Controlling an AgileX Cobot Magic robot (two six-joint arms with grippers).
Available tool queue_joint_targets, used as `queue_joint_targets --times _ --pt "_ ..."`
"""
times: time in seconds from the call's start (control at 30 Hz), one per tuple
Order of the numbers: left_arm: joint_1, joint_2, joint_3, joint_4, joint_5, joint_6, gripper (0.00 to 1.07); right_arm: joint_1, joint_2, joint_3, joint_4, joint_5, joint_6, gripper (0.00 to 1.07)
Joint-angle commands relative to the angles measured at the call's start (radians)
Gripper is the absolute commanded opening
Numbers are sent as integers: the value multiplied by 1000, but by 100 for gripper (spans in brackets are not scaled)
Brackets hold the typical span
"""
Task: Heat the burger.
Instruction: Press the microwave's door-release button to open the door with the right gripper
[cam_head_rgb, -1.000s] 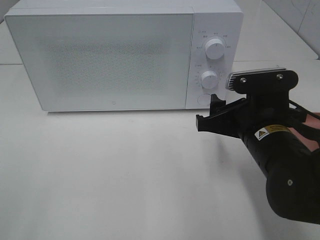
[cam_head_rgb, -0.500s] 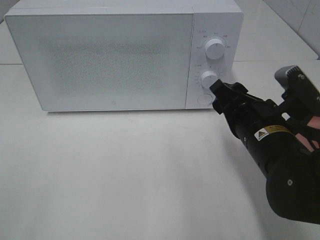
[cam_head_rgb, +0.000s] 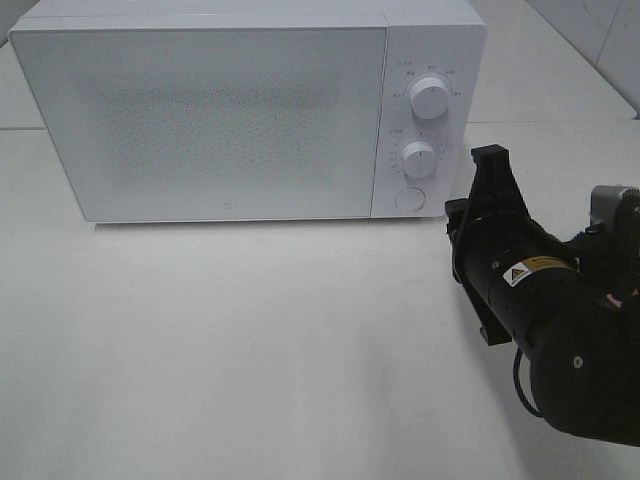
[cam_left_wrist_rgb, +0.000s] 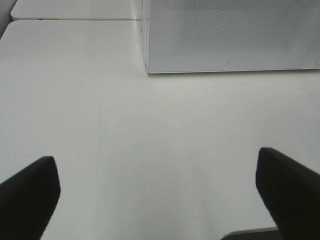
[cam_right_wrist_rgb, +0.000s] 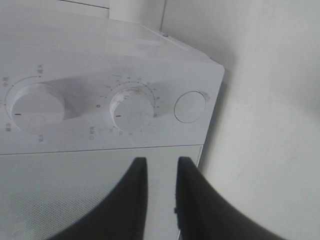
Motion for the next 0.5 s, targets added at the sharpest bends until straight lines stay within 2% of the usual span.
queue_joint_targets --times 0.03,0.3,0.5 --pt "-3 -2 1 -7 1 0 100 3 5 -10 6 32 32 0" --pt "-3 -2 1 -7 1 0 100 -3 83 -42 -13 36 102 0" --pt "-3 -2 1 -7 1 0 100 -63 128 -107 -98 38 126 0"
